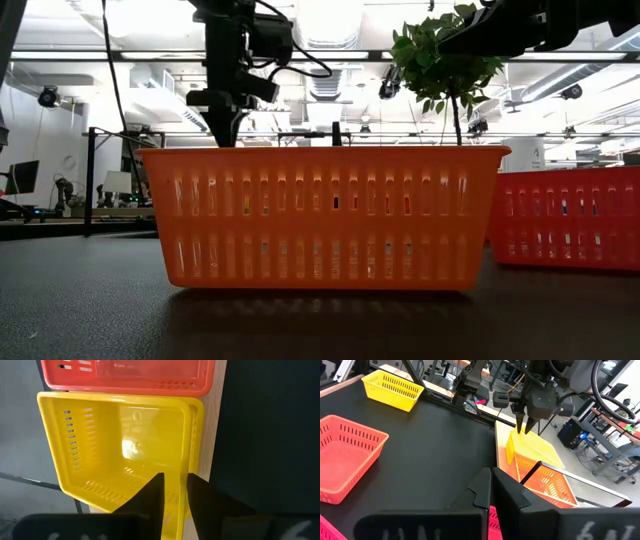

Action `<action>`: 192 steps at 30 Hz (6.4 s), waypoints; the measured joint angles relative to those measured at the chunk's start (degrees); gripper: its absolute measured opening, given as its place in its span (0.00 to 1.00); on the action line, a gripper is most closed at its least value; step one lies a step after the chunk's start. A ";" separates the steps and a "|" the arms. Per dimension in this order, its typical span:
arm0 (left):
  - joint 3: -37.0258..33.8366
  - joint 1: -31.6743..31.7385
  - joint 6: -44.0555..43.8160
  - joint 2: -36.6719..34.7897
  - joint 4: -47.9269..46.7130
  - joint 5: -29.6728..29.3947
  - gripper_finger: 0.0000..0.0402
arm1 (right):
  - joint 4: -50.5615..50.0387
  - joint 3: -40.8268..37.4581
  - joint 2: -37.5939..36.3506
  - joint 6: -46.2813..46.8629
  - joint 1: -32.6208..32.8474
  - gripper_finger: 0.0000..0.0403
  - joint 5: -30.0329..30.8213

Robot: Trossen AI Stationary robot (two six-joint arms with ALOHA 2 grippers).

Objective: Stack baskets on shelf by color
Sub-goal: Stack the top yellow bin on top of the other yellow bin on the shelf, then put the top left red bin on the shelf

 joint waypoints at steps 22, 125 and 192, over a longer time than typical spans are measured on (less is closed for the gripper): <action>-16.88 -28.79 -19.46 -16.29 40.58 1.78 0.20 | 0.45 -0.08 0.00 0.70 0.02 0.02 -0.23; -54.69 -46.14 -11.85 -22.11 106.36 -11.29 0.20 | -32.96 41.16 44.09 16.25 -0.70 0.31 1.36; -60.34 -46.18 8.87 -70.59 95.52 -28.96 0.20 | -48.11 54.25 49.83 30.90 2.55 0.02 -9.81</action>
